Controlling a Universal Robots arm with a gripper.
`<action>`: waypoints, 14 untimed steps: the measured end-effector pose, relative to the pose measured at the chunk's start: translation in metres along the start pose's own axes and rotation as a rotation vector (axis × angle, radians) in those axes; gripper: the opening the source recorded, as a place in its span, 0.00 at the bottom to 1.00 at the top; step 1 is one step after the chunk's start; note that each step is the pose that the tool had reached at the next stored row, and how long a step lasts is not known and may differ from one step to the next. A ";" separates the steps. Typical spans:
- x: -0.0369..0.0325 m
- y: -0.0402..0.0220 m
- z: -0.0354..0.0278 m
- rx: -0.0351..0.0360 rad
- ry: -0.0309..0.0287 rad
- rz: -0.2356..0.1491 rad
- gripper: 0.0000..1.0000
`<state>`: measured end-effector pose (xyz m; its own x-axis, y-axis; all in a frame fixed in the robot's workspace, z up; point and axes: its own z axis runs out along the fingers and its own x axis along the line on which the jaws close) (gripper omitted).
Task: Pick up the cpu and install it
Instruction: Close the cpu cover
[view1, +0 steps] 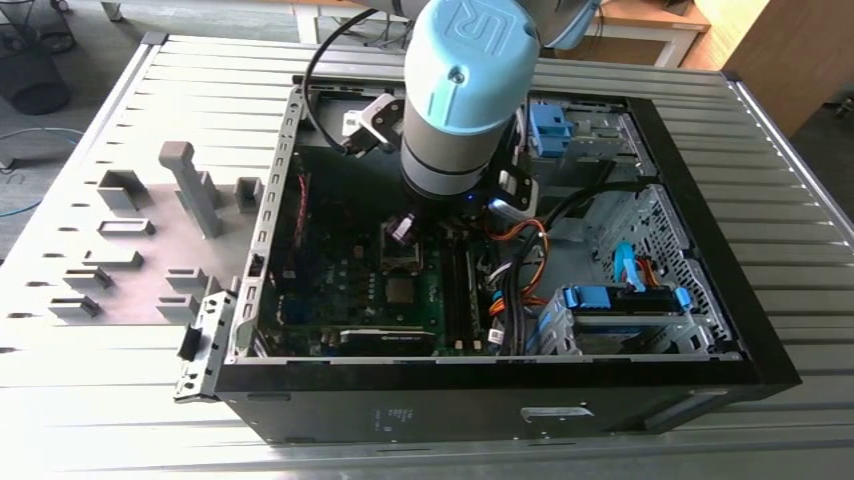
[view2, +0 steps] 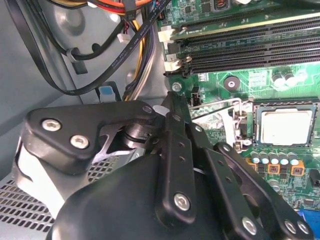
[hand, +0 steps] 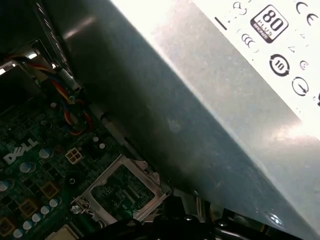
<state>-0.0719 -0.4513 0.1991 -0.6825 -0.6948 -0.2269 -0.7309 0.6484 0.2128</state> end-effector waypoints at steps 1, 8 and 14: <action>-0.0004 -0.0003 -0.0001 -0.0001 0.0002 0.000 0.11; -0.0018 -0.0016 -0.0016 -0.0018 0.0017 -0.005 0.11; -0.0022 -0.0016 -0.0048 -0.0036 0.0035 -0.013 0.11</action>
<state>-0.0692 -0.4523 0.2038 -0.6727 -0.7044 -0.2264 -0.7399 0.6380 0.2133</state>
